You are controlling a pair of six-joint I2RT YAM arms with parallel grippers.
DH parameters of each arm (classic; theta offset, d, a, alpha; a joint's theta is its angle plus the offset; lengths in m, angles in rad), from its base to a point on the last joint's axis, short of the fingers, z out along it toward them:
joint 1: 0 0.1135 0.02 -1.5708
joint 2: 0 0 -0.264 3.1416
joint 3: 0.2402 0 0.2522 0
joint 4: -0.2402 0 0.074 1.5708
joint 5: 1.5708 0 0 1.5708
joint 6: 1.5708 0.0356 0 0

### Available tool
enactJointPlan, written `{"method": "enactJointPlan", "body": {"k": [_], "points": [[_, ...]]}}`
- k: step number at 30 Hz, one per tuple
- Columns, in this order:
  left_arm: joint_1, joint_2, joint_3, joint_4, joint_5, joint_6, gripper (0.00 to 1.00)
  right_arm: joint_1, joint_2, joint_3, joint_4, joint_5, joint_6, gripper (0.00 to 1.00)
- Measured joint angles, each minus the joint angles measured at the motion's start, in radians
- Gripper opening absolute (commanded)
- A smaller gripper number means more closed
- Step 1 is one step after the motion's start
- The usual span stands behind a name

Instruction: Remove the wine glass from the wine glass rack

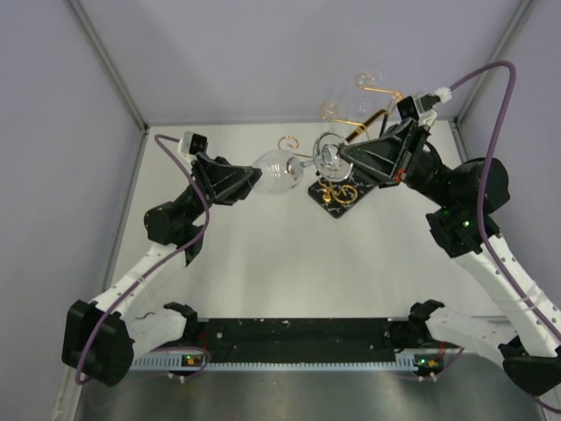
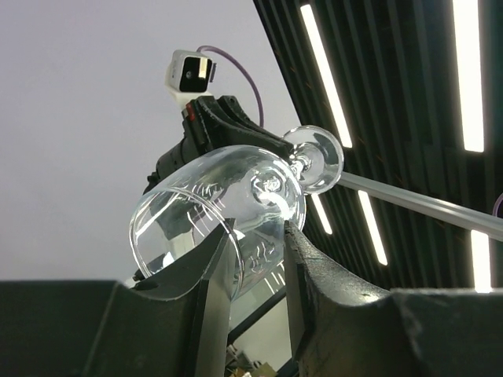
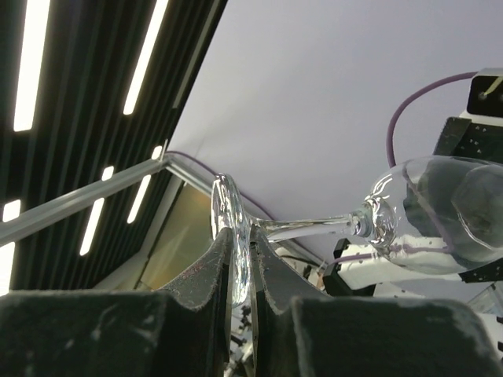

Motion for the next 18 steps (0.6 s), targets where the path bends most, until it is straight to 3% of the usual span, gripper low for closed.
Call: {"method": "enactJointPlan", "body": {"k": [18], "points": [[-0.005, 0.018, 0.017, -0.03, 0.025, 0.009, 0.31, 0.0, -0.322, -0.481, 0.096, 0.288, 0.103, 0.0]]}}
